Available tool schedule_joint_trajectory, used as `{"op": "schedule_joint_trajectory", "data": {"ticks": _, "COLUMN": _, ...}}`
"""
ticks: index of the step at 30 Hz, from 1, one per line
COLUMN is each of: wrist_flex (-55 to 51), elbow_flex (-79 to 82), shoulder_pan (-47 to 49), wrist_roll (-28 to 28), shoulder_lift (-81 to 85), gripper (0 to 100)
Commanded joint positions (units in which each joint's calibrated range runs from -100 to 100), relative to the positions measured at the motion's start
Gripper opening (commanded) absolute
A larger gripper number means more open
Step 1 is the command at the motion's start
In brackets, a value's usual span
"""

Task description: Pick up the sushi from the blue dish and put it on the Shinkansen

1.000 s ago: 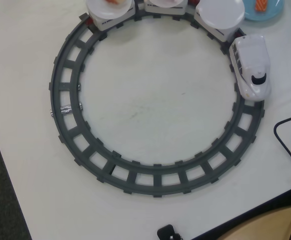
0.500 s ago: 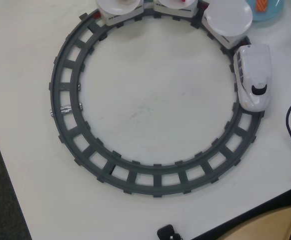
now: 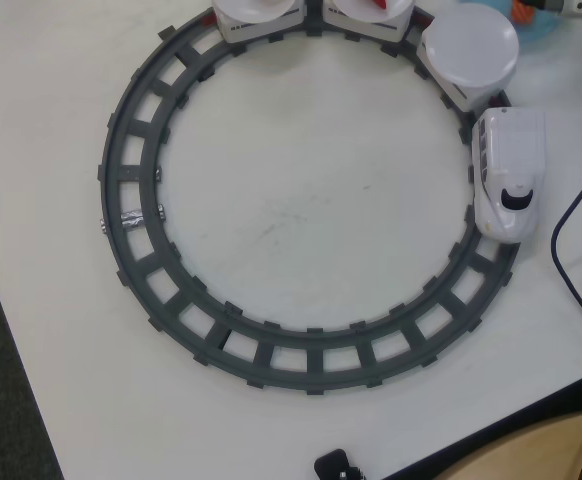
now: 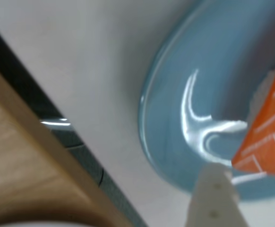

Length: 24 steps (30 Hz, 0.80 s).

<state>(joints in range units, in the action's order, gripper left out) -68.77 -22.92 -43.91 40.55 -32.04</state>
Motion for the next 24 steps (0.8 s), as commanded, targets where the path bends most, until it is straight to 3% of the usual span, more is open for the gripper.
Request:
{"op": "schedule_joint_trajectory", "data": {"ticks": 1, "wrist_flex": 0.5, "elbow_flex": -2.4, "shoulder_pan": 0.4, "wrist_roll": 0.6, "shoulder_lift": -1.1, "gripper": 51}}
{"op": "schedule_joint_trajectory", "data": {"ticks": 13, "wrist_flex": 0.6, "elbow_flex": -2.4, "shoulder_pan": 0.8, "wrist_roll": 0.8, "shoulder_lift": -5.6, "gripper": 48}}
{"op": "schedule_joint_trajectory", "data": {"ticks": 19, "wrist_flex": 0.7, "elbow_flex": -3.3, "shoulder_pan": 0.8, "wrist_roll": 0.9, "shoulder_lift": -8.2, "gripper": 31}}
{"op": "schedule_joint_trajectory", "data": {"ticks": 24, "wrist_flex": 0.7, "elbow_flex": -3.3, "shoulder_pan": 1.5, "wrist_roll": 0.8, "shoulder_lift": -8.6, "gripper": 9}}
